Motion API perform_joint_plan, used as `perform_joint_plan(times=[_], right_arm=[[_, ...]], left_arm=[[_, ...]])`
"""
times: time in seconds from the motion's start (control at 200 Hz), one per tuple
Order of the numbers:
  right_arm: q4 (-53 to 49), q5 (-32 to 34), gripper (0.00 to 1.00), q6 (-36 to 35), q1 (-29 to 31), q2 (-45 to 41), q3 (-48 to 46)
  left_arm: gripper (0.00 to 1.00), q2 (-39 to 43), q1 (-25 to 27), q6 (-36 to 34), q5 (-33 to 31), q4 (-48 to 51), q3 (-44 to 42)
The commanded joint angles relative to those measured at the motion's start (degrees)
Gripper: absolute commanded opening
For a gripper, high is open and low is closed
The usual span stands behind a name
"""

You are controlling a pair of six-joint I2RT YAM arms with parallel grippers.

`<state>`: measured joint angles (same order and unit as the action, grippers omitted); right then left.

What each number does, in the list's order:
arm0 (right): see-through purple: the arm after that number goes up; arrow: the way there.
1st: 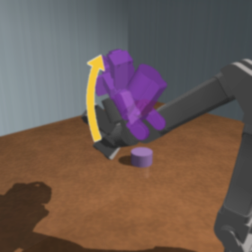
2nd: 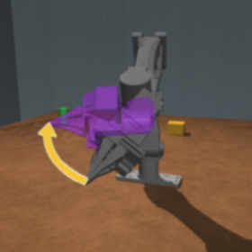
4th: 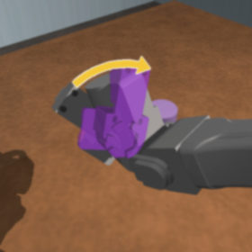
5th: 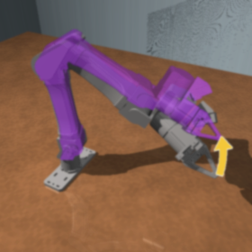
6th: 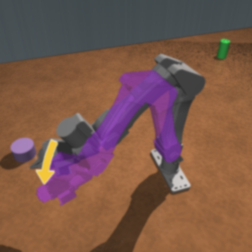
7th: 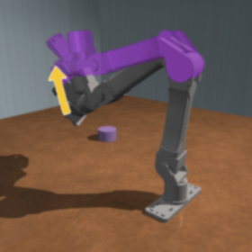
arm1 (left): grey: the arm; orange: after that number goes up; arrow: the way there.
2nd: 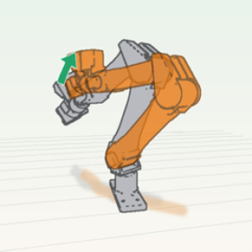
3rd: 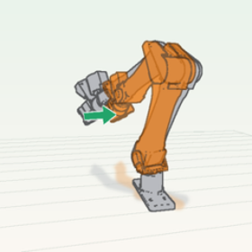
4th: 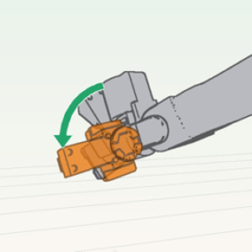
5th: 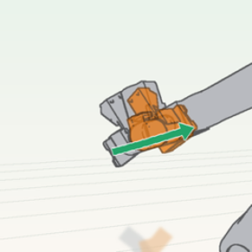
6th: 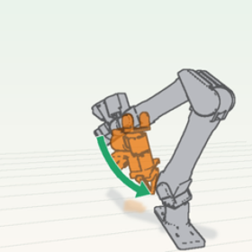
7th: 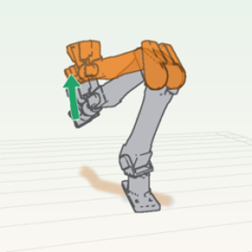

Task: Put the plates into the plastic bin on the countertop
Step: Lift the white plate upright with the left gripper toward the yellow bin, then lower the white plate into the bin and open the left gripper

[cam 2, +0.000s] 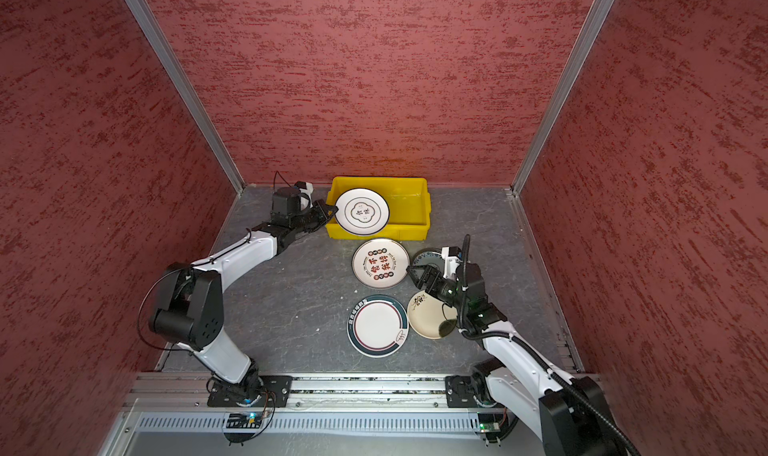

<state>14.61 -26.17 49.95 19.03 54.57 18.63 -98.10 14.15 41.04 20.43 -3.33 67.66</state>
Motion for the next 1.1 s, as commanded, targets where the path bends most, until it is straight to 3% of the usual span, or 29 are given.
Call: perform_joint_plan(times=[0.0, 0.401, 0.887, 0.967, 1.097], right_arm=[[0.1, 1.6, 0.88, -0.2, -0.1, -2.0, -0.8], [-4.8, 2.9, 0.89, -1.5, -0.1, -7.7, -2.2], [-5.7, 3.7, 0.9, -2.0, -0.1, -8.6, -3.3], [-6.0, 3.8, 0.9, -2.2, -0.1, -8.6, -3.3], [-7.0, 3.8, 0.9, -2.2, -0.1, -8.8, -3.3]], left_arm=[[0.0, -3.1, -0.9, -1.3, 1.4, -0.1, 4.6], [0.0, -17.4, -4.0, -3.7, -0.7, 9.1, 19.9], [0.03, -24.8, -1.8, -9.7, -1.8, 19.2, 31.5], [0.12, -26.1, -1.4, -11.1, -0.9, 20.8, 33.6], [0.39, -27.2, -1.2, -12.0, 0.7, 22.9, 35.8]])
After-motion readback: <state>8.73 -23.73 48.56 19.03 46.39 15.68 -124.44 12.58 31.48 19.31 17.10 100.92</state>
